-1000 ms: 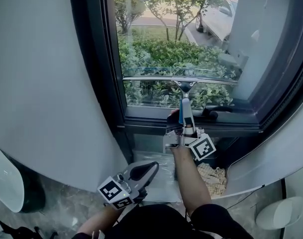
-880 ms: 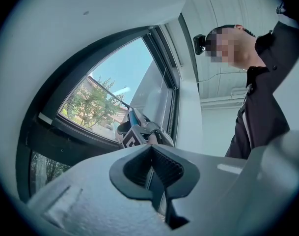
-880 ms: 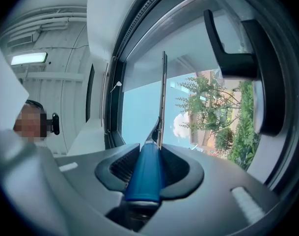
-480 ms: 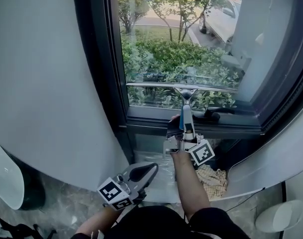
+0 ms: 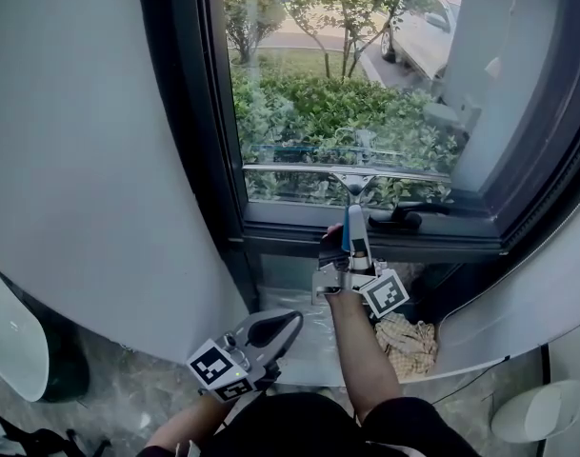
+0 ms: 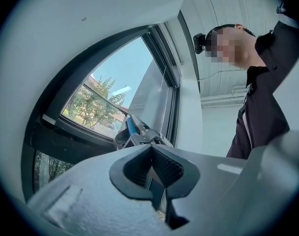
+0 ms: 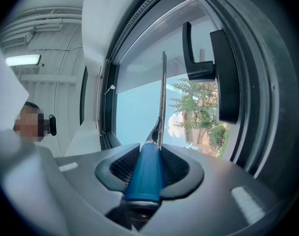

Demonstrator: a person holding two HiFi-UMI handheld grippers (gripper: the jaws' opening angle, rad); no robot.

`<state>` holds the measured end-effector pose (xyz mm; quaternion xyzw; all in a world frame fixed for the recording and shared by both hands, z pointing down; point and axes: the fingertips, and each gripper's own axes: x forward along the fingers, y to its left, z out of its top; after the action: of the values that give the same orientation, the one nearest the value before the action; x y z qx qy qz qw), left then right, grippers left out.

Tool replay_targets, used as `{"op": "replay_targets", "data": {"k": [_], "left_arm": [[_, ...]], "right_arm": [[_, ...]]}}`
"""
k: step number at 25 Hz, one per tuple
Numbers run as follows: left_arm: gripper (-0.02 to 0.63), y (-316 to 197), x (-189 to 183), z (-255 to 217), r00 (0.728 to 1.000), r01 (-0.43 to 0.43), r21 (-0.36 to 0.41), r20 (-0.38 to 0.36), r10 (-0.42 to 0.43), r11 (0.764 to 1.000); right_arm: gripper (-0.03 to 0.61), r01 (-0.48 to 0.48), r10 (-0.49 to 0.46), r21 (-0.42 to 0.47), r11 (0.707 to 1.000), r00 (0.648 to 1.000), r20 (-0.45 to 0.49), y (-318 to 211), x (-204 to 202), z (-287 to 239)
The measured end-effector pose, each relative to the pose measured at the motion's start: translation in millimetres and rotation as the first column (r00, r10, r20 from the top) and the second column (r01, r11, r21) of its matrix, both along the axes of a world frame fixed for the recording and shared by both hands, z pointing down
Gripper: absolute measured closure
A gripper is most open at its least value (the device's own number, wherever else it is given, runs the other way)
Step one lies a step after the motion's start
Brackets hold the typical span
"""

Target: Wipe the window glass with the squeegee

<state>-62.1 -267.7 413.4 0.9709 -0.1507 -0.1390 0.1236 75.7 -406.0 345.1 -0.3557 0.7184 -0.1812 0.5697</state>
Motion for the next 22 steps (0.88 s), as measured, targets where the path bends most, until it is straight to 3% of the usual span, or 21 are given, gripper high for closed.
{"op": "replay_targets", "data": {"k": [22], "left_arm": [[0.618,9,4,1,1.0,-0.014,-0.003,-0.008,0.014,1.0]], "right_arm": [[0.445,0.024,-0.02,-0.101,0.995,0.999,0.047,7,-5,24]]}}
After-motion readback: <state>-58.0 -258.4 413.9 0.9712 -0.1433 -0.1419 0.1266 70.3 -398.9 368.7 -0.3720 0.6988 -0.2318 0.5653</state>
